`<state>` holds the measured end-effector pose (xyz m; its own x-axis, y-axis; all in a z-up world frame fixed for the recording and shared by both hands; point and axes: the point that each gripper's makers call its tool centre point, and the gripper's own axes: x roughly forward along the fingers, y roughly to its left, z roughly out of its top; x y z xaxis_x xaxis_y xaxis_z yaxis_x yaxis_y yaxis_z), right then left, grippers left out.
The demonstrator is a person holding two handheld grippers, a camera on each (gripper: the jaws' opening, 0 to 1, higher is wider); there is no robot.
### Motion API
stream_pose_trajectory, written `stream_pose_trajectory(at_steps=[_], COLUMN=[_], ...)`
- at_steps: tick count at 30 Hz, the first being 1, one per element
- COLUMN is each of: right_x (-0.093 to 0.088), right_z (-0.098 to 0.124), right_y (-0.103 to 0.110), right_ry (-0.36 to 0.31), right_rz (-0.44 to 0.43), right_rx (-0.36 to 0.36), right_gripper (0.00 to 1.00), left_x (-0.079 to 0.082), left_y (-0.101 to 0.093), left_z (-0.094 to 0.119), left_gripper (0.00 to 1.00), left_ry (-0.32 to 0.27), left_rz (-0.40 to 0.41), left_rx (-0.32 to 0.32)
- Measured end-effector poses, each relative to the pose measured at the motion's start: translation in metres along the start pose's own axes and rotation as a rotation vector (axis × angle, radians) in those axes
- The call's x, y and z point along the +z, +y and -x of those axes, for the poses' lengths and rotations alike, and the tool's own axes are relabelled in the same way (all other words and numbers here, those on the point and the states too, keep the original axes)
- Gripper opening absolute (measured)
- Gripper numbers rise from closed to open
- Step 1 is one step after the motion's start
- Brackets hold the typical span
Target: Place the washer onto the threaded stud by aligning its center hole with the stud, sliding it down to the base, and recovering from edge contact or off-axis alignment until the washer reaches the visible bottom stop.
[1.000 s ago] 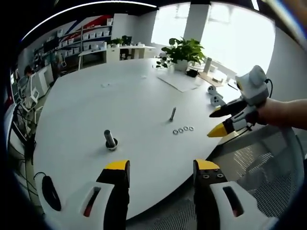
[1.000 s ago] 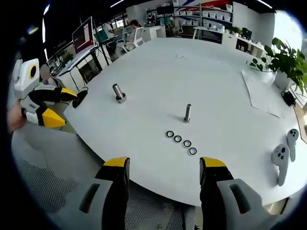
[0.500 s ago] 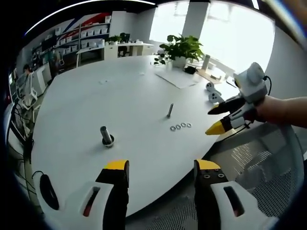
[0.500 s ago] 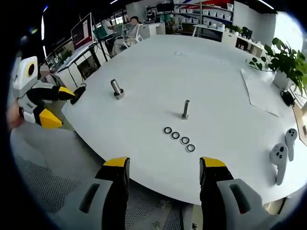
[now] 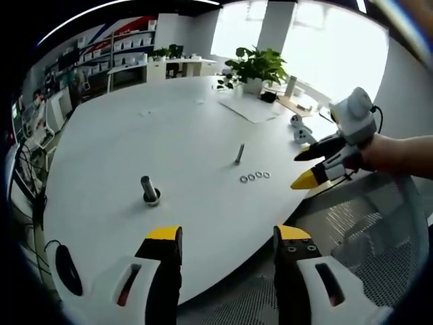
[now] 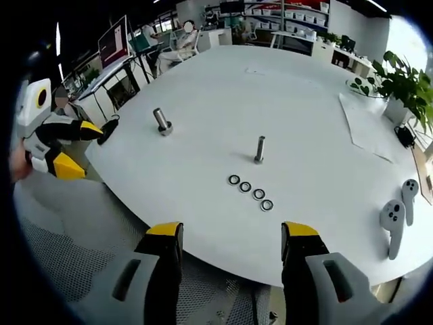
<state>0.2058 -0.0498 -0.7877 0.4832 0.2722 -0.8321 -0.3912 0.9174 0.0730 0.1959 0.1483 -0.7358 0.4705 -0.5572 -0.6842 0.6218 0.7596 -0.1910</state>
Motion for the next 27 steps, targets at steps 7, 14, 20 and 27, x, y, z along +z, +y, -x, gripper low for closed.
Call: stream_pose_trajectory(at_steps=[7,14,20,27], right_x=[-0.005,-0.007,-0.010,-0.009], right_z=[-0.003,-0.009,-0.018,-0.028], right_y=[-0.003,-0.011,-0.016,-0.019], right_ry=[0.030,0.052,0.076,0.089], right_rz=[-0.008,-0.005,-0.004,-0.028], right_rx=[-0.006,-0.020,-0.023,-0.018], right_gripper=[0.60,0.59,0.58,0.58], left_x=[-0.001,-0.003,-0.004,-0.007], left_y=[0.000,-0.002,-0.002,-0.004], left_z=[0.000,-0.001,-0.002,-0.002], left_gripper=[0.53,0.53,0.53,0.53], left_ry=[0.001,0.012,0.012,0.024], left_rz=[0.010,0.007,0.007,0.005], left_rx=[-0.004,-0.013,-0.015,-0.021])
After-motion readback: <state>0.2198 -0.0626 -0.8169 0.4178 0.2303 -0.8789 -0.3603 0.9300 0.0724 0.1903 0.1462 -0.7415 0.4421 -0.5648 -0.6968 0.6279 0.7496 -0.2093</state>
